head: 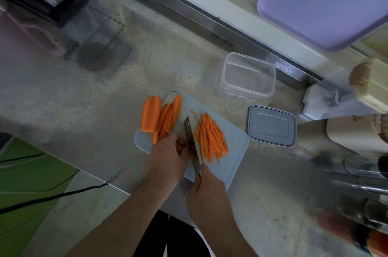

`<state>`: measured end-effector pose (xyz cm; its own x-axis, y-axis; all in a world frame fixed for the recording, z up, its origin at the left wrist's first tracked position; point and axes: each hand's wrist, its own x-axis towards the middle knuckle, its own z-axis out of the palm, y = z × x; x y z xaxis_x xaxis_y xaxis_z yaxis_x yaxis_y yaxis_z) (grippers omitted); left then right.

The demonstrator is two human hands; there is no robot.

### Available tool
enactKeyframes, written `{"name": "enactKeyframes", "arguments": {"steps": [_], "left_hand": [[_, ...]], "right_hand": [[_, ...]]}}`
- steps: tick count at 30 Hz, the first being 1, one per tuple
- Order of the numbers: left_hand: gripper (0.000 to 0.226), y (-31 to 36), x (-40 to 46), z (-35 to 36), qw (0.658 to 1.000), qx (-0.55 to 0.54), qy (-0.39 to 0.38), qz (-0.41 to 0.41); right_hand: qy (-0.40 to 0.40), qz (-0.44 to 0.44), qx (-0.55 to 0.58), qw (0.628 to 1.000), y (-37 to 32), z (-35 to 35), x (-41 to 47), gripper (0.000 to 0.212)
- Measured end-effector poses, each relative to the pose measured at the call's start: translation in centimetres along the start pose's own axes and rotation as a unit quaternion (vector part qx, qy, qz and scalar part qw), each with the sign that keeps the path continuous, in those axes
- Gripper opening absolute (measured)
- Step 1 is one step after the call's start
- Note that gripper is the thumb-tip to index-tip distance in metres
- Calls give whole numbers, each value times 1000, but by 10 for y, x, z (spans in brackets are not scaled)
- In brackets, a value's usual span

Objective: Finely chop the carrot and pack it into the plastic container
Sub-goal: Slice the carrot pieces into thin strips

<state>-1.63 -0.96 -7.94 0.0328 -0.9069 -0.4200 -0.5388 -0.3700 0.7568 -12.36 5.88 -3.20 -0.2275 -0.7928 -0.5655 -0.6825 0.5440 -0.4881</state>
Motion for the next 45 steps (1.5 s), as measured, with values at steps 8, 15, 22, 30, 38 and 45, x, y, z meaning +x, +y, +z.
{"name": "enactKeyframes", "arguments": {"steps": [8,15,22,30,38,45], "left_hand": [[2,7,3,1,997,71,-6,29],[14,8,8,5,1000,28,1,9],[17,-5,4,-1,999,28,-7,31],[22,6,1,4,982,133,-29,128],[24,-2,5,-7,982,120,-44,139],[8,-4,8,-3,987,101,-13,128]], "right_hand": [[32,7,55,998,-3,-4,12,12],[47,3,79,996,-3,-25,10,36],[27,17,67,997,0,-24,3,27],[37,28,72,996,4,-24,1,20],[32,35,78,996,2,-28,3,24],[29,36,73,996,2,-14,3,26]]}}
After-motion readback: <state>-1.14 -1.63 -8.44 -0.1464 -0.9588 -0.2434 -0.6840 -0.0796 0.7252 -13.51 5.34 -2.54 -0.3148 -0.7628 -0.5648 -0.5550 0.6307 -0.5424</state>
